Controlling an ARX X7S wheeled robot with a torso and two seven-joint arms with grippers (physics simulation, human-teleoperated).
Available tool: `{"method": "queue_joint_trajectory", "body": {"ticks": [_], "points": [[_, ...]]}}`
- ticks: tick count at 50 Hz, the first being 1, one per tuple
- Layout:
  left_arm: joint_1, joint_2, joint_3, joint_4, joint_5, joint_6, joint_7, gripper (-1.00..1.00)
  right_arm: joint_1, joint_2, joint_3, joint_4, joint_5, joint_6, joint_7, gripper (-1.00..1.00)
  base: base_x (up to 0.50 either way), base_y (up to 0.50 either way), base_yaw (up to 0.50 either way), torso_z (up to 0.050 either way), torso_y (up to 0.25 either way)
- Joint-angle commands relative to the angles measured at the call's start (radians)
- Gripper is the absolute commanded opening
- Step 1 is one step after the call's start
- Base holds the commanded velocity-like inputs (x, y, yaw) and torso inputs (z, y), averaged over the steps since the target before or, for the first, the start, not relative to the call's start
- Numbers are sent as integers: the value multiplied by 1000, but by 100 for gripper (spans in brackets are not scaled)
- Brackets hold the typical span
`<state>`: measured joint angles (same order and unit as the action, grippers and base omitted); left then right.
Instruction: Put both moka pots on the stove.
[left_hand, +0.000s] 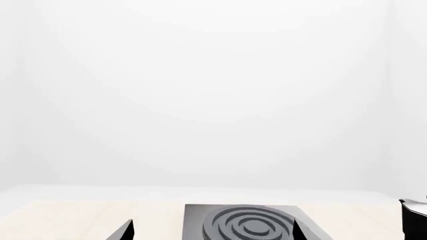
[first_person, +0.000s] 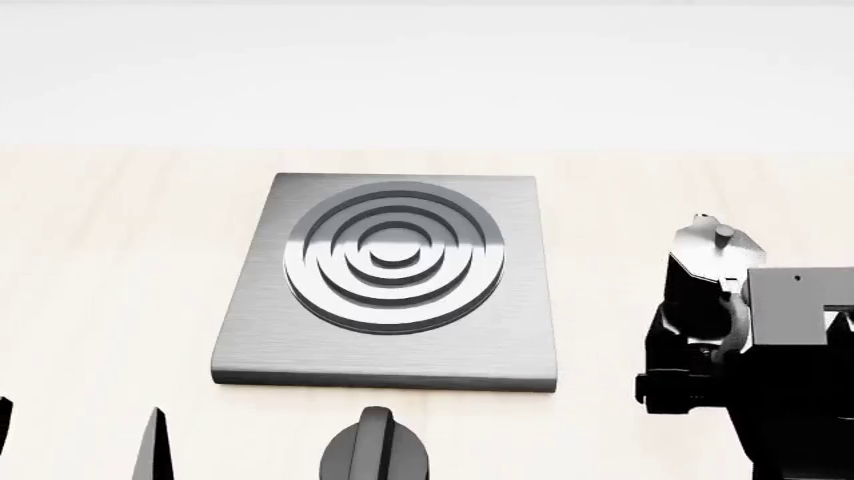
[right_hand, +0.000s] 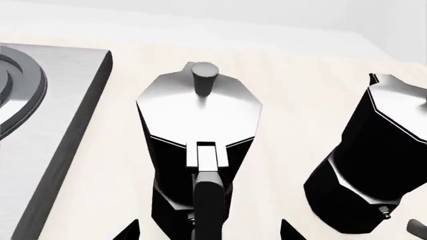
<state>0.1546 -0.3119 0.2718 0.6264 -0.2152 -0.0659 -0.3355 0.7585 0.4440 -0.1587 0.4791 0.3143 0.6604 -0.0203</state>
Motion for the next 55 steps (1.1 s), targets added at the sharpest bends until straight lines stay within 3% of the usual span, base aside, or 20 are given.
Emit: {"method": "queue_joint_trajectory", "body": {"ticks": [1,3,4,20,36,55], "points": [[1,-6,4,15,-2,-10,-11,100,20,-21,-13,107,-22,-76,-6,100,0,0,0,0,0],[0,-5,9,14,-1,-10,-12,100,18,-25,-2,98,-20,-88,9,100,0,0,0,0,0],[1,-6,11,15,1,-11,-12,100,15,-23,-3,88,-18,-80,6,-100,0,0,0,0,0],[-5,-12,13,11,-9,-11,-19,100,-20,-24,-6,9,-9,-83,9,-100,0,0,0,0,0],[-9,-19,19,-1,-11,-4,-21,100,-43,-2,30,-378,54,68,80,-100,0,0,0,0,1],[-6,-29,21,28,-17,-23,-38,100,97,-112,-74,-312,41,18,27,-100,0,0,0,0,1]]}}
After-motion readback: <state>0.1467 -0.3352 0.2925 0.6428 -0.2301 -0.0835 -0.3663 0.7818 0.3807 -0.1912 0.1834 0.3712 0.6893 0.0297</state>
